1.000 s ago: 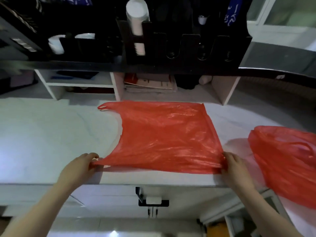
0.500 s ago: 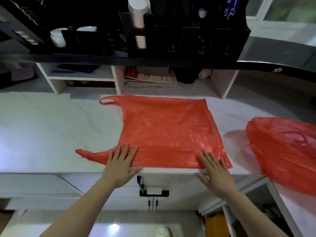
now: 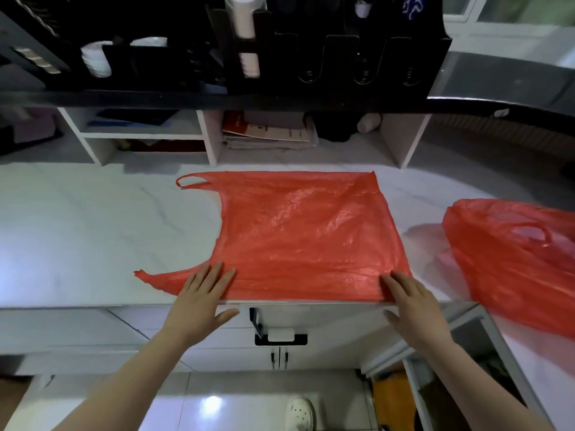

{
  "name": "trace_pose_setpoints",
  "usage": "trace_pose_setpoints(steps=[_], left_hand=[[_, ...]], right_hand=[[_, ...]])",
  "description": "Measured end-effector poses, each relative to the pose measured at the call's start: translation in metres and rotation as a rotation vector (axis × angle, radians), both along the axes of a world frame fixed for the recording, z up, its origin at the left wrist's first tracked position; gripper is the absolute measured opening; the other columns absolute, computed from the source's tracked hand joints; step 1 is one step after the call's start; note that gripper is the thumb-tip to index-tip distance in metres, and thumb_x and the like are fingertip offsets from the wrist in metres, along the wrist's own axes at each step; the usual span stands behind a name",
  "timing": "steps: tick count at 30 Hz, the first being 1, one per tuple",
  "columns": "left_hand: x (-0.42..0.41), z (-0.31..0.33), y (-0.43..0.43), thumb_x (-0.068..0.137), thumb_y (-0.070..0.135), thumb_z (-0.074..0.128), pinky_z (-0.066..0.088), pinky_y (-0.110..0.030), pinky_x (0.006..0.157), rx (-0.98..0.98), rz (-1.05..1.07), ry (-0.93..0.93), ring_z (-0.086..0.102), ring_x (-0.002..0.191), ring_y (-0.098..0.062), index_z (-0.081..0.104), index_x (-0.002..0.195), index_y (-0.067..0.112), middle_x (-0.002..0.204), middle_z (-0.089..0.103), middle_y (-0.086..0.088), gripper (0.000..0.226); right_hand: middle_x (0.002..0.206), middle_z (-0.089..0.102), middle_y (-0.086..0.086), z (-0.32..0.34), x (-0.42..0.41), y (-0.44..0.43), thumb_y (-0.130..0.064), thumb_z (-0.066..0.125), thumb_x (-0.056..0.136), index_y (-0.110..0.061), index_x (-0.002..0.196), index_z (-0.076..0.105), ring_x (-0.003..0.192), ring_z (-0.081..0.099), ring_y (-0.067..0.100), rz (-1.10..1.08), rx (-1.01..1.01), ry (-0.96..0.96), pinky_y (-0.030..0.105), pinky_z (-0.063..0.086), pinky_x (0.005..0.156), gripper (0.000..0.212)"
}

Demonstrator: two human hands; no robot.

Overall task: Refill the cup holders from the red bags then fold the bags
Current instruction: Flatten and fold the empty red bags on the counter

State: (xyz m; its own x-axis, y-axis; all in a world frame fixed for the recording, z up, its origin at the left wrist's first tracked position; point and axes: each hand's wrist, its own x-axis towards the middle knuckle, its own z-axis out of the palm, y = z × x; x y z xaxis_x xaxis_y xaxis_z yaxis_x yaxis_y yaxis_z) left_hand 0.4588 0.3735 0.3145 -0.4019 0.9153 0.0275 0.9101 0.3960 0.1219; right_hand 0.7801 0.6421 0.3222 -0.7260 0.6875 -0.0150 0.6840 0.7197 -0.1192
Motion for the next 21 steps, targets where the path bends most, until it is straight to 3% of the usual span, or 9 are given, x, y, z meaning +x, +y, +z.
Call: trace_pose_setpoints(steps=[2,4,6,9,11,14,17,19,21], left_hand=[[0.001,-0.002,-0.013,0.071,0.015,0.077,0.049,-0.054,0.091,0.129,-0.051,0.076,0.056,0.117,-0.040,0.056,0.130,0.008,0.134,0.055,-0.016,0.063],[-0.004,-0.002,-0.023,0.057,-0.004,0.072,0.056,-0.048,0.075,0.202,-0.049,0.109,0.067,0.095,-0.037,0.066,0.114,0.004,0.116,0.066,-0.016,0.058],[-0.012,0.003,-0.030,0.054,-0.007,0.069,0.056,-0.043,0.064,0.223,-0.063,0.124,0.069,0.076,-0.035,0.067,0.102,0.002,0.100,0.071,-0.015,0.049],[-0.019,0.020,-0.035,0.068,0.010,0.043,0.054,-0.036,0.053,0.253,-0.111,0.121,0.065,0.056,-0.029,0.067,0.083,0.007,0.082,0.072,-0.008,0.028],[-0.024,0.033,-0.038,0.068,0.013,0.043,0.056,-0.037,0.059,0.241,-0.099,0.155,0.069,0.064,-0.026,0.074,0.079,0.008,0.085,0.074,-0.005,0.033],[-0.030,0.049,-0.038,0.066,0.011,0.056,0.053,-0.049,0.075,0.275,0.011,0.162,0.071,0.080,-0.030,0.076,0.087,0.007,0.092,0.074,-0.010,0.029],[-0.033,0.064,-0.033,0.074,0.015,0.046,0.043,-0.054,0.092,0.424,0.125,0.175,0.068,0.086,-0.031,0.070,0.099,0.005,0.093,0.072,-0.011,0.036],[-0.037,0.072,-0.030,0.070,0.008,0.052,0.029,-0.058,0.103,0.505,0.233,0.230,0.062,0.105,-0.036,0.064,0.109,0.004,0.105,0.067,-0.015,0.041],[-0.040,0.077,-0.030,0.065,-0.001,0.065,0.022,-0.060,0.104,0.583,0.365,0.252,0.049,0.121,-0.041,0.056,0.121,0.003,0.119,0.058,-0.019,0.057]], right_hand=[[0.112,0.065,0.010,0.002,0.006,-0.003,-0.002,0.079,0.067,-0.011,0.115,0.066,0.095,0.062,0.038,0.027,0.072,0.152,0.048,0.050,0.076,0.050],[0.091,0.068,0.007,0.008,0.009,-0.003,0.006,0.075,0.069,-0.012,0.099,0.069,0.079,0.062,0.034,0.014,0.059,0.225,0.041,0.048,0.066,0.036],[0.086,0.065,0.004,0.016,0.011,-0.002,0.005,0.067,0.077,-0.016,0.094,0.067,0.078,0.060,0.028,-0.080,-0.046,0.300,0.037,0.047,0.066,0.027],[0.090,0.065,-0.008,0.023,0.014,0.000,0.005,0.066,0.079,-0.022,0.088,0.067,0.083,0.057,0.009,-0.178,-0.210,0.487,0.023,0.042,0.071,0.029],[0.092,0.067,-0.014,0.029,0.013,0.001,0.004,0.067,0.081,-0.024,0.086,0.066,0.088,0.059,0.003,-0.223,-0.369,0.673,0.021,0.045,0.074,0.028],[0.093,0.069,-0.005,0.038,0.009,0.003,-0.006,0.066,0.087,-0.019,0.091,0.065,0.093,0.064,0.013,-0.244,-0.476,0.823,0.034,0.052,0.077,0.013],[0.100,0.068,-0.001,0.051,-0.003,0.001,-0.004,0.058,0.091,-0.015,0.096,0.062,0.091,0.064,0.005,-0.263,-0.578,0.961,0.022,0.050,0.076,0.013],[0.088,0.065,0.002,0.062,-0.013,0.001,0.003,0.056,0.091,-0.015,0.088,0.058,0.075,0.061,-0.003,-0.280,-0.556,1.040,0.012,0.046,0.067,0.019],[0.086,0.065,0.006,0.075,-0.022,0.003,0.003,0.055,0.092,-0.011,0.092,0.057,0.074,0.063,0.005,-0.274,-0.537,1.069,0.014,0.050,0.065,0.014]])
